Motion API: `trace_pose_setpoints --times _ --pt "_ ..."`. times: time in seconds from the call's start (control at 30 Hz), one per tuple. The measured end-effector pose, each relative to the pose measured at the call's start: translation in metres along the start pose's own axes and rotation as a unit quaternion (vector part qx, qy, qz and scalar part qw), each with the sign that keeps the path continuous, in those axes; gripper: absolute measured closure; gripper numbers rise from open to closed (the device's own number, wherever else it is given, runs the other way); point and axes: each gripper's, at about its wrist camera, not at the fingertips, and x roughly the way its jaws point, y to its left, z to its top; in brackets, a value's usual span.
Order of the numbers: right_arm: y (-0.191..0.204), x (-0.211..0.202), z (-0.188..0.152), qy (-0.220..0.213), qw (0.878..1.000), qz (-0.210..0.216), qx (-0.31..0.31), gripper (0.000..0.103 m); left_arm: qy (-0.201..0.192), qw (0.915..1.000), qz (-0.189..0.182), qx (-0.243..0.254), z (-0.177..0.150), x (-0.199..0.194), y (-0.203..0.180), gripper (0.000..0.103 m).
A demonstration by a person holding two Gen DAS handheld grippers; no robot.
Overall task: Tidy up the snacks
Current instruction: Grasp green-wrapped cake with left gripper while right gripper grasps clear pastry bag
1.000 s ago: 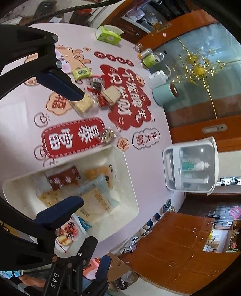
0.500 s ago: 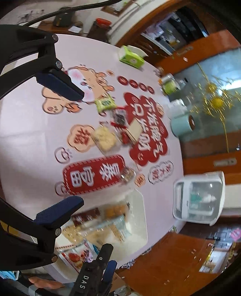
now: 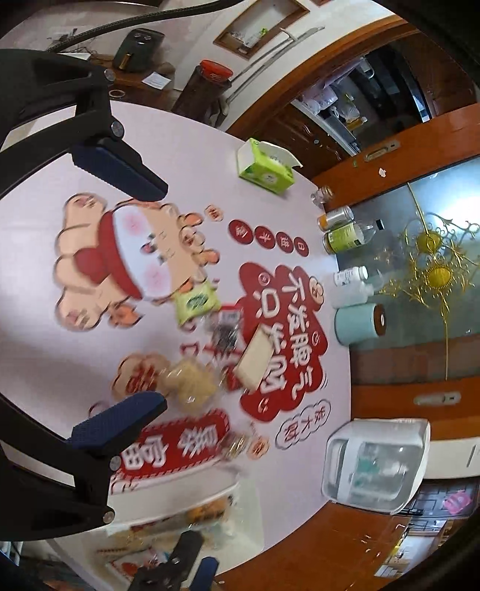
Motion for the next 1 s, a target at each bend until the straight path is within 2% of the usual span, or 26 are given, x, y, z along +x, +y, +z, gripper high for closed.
trace_pose_setpoints --times 0.17,0.27,0.43,0.53,0.63,0.77,0.87,1.0 --pt "0.035 0.037 0.021 0.031 0.999 -0.005 0.018 0.029 0.016 0.9997 -0.02 0.002 0.025 0.051 0.038 0.001" --pt "0.047 0.074 0.029 0.069 0.995 0.014 0.068 0.029 0.046 0.9978 -0.047 -0.002 0.035 0.099 0.049 0.001" --pt "0.052 0.146 0.032 0.13 0.978 0.02 0.161 0.029 0.094 0.9934 -0.063 -0.021 0.036 0.174 0.047 0.001" --pt "0.051 0.182 0.028 0.162 0.964 0.007 0.211 0.029 0.12 0.9896 -0.067 -0.043 0.033 0.215 0.043 0.001" --pt "0.052 0.203 0.026 0.173 0.954 0.004 0.246 0.029 0.139 0.9851 -0.077 -0.066 0.029 0.239 0.04 0.003" --pt "0.057 0.22 0.027 0.183 0.947 -0.01 0.263 0.029 0.154 0.983 -0.065 -0.075 0.027 0.26 0.036 0.004" --pt "0.063 0.229 0.03 0.189 0.947 -0.022 0.26 0.029 0.159 0.9826 -0.061 -0.074 0.026 0.27 0.033 0.006" --pt "0.069 0.236 0.033 0.197 0.95 -0.043 0.237 0.028 0.171 0.9813 -0.062 -0.064 0.023 0.279 0.031 0.019"
